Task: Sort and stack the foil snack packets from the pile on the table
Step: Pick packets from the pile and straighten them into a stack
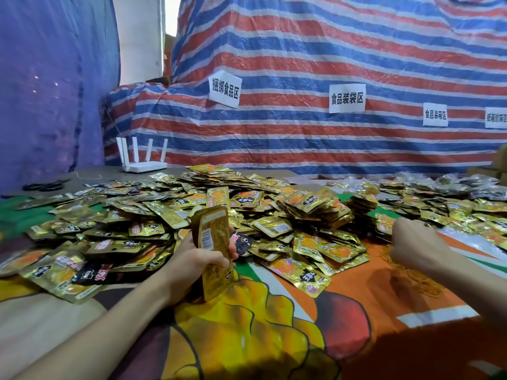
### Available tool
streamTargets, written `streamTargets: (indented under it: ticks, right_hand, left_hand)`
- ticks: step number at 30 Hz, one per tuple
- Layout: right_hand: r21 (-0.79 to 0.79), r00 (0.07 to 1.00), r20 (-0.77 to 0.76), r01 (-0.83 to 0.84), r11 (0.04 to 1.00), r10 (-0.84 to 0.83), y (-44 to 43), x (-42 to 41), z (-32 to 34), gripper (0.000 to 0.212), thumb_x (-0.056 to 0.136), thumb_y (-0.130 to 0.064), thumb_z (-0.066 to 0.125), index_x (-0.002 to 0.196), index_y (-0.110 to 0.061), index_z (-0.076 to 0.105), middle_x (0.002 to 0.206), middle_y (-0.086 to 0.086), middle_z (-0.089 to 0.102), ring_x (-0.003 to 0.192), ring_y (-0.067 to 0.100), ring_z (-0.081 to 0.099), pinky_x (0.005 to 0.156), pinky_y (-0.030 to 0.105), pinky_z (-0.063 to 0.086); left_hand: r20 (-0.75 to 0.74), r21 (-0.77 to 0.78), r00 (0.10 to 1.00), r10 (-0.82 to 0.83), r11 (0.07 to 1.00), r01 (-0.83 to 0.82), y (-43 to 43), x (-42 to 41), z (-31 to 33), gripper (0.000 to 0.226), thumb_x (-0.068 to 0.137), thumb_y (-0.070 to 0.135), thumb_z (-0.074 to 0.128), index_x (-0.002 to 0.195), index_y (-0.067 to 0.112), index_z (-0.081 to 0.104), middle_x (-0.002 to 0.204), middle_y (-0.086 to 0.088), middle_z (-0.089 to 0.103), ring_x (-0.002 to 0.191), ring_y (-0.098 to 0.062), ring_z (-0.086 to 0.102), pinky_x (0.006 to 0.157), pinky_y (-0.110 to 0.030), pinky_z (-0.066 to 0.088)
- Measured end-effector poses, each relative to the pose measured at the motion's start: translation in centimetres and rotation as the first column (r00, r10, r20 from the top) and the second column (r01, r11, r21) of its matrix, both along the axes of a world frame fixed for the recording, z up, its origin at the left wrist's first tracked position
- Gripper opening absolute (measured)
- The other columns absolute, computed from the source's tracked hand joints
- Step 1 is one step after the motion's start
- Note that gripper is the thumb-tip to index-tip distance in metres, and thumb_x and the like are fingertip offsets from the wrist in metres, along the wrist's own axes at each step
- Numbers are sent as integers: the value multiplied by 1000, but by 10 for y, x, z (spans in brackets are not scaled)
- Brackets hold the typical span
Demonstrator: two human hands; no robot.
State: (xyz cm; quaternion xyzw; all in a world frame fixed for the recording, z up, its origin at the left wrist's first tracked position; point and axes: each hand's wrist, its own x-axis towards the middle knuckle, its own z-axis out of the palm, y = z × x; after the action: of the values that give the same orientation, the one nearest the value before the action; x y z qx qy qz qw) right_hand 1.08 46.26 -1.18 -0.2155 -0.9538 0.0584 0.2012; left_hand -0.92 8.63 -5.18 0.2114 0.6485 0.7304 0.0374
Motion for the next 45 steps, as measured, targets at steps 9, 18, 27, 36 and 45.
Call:
streamTargets:
  ticks: [9, 18, 27, 36, 45]
  right_hand:
    - [176, 987, 153, 13, 984, -41, -7, 0, 8, 32, 82, -9, 62, 66, -17, 36, 64, 0, 44, 53, 17, 42, 46, 24, 31]
    - [190, 998, -15, -52, 980, 56, -33, -10, 12, 10, 81, -9, 60, 78, -16, 68, 77, 3, 63, 64, 23, 56, 55, 28, 42]
    - [-371, 724, -411, -688, 624, 554, -136, -33, 13, 21, 85, -1, 71, 82, -20, 79, 82, -5, 75, 74, 8, 70, 66, 16, 54]
    - [-656, 582, -639, -754, 38, 503, -248, -60, -16, 18, 81, 15, 67, 85, 2, 78, 80, 6, 78, 73, 16, 76, 62, 19, 56]
    - [-686, 549, -655, -720, -104, 520, -233, -59, -25, 23, 77, 16, 73, 93, -1, 76, 85, 14, 78, 80, 26, 77, 66, 22, 58]
  left_hand:
    - [17, 7, 1000, -2, 1000, 2, -1, -1, 0, 61, 54, -5, 62, 115, 4, 59, 88, -14, 64, 87, -28, 65, 86, -50, 54]
    - [28, 9, 1000, -8, 1000, 7, -1, 0, 2, 60, 54, -6, 62, 113, 4, 60, 86, -13, 65, 84, -26, 66, 76, -40, 57]
    - [87, 129, 993, 86, 987, -97, -7, -10, 2, 47, 67, -14, 58, 108, 8, 65, 92, -10, 72, 78, -20, 69, 73, -36, 57]
    - [300, 294, 945, 132, 929, -223, -19, -17, 6, 47, 56, -4, 62, 98, 10, 77, 100, -24, 71, 88, -37, 67, 90, -57, 53]
    - [307, 83, 905, 293, 940, -332, -19, -20, 5, 21, 67, -10, 62, 83, -1, 72, 75, -12, 71, 82, -31, 65, 75, -39, 53]
